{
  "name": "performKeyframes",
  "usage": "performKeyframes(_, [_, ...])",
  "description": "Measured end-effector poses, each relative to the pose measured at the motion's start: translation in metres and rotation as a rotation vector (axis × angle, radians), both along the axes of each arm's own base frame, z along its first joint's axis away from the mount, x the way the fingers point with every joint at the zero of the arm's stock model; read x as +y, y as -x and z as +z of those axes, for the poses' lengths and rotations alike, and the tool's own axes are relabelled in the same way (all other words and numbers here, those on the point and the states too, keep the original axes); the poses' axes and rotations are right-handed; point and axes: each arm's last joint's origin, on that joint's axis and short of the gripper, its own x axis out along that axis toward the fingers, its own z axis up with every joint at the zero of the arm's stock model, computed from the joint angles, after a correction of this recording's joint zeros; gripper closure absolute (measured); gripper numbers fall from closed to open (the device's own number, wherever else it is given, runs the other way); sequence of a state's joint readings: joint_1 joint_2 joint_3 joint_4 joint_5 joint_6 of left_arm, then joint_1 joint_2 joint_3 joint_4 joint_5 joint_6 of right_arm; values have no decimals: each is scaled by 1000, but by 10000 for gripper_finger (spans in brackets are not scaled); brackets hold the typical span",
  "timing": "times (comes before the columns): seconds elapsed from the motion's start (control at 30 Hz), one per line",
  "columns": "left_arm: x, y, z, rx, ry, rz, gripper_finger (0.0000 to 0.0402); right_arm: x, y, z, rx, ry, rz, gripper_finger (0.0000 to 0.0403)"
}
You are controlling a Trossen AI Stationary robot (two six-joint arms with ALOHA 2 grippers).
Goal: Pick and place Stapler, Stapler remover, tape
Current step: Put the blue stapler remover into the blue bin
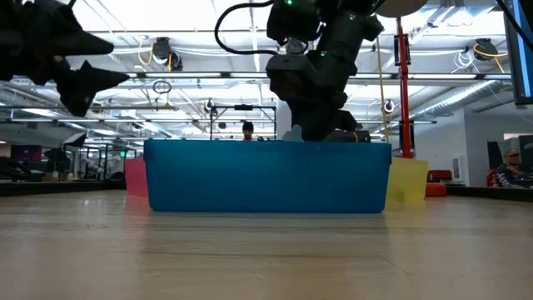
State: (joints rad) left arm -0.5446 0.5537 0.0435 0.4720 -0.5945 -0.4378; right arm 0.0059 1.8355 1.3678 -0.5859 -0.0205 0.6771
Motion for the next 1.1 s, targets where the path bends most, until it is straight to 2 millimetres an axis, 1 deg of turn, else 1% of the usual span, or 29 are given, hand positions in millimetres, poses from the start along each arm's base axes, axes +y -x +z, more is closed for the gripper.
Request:
performKeyframes(0.1, [1, 2, -8, 5, -12, -19, 174, 0, 3, -5, 21, -6, -16, 365])
performKeyframes(0.3, [0, 2, -9, 23, -21, -52, 174, 0, 8, -13, 49, -18, -39, 365])
performKeyframes(0.57, [0, 1, -11, 38, -20, -93, 174, -1, 3, -12, -5, -1, -48, 365])
performKeyframes(0.67, [3, -1, -11, 45, -25, -106, 174, -2, -5, -24, -13, -30, -69, 365])
performKeyframes(0.73, [5, -2, -12, 69, -28, -117, 174, -1, -5, -34, 28, -62, -58, 365])
performKeyframes(0.8, [7, -4, -12, 104, -29, -121, 174, 0, -10, -42, 41, -85, -59, 365])
performKeyframes(0.87, [9, -6, -10, 128, -26, -116, 174, 0, -9, -46, 63, -93, -77, 365])
performKeyframes(0.97, [14, -9, -6, 152, -42, -84, 174, -1, -9, -46, 60, -90, -81, 364])
performKeyframes(1.1, [19, -13, 5, 121, -79, -49, 174, -2, -10, -44, 46, -95, -82, 363])
